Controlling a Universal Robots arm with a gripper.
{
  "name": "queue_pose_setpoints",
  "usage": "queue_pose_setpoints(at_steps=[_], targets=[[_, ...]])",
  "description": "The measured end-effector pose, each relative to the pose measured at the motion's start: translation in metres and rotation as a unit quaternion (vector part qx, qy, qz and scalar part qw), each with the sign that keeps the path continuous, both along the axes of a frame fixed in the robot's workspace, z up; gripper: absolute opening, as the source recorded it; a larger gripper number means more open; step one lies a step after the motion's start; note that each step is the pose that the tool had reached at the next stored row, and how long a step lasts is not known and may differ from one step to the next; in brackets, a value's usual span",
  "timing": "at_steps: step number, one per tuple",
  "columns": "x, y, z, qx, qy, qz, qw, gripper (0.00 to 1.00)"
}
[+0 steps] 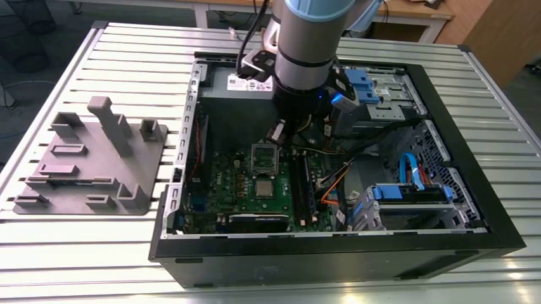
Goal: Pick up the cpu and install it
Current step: 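Close the cpu cover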
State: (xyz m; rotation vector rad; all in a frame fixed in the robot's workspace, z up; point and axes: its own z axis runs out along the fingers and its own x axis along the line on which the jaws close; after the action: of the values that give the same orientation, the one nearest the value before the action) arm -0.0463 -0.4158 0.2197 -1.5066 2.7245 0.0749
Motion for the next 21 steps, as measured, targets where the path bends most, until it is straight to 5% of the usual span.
queue_pose_setpoints(at_steps=[11, 21], targets=[[-0.0005, -0.0004, 0.0051, -0.0015, -0.0009, 0.0, 1.0, 0.11], [-0.0032, -0.0027, 0.0108, -0.0032, -0.005, 0.001, 0.99998, 0.11]])
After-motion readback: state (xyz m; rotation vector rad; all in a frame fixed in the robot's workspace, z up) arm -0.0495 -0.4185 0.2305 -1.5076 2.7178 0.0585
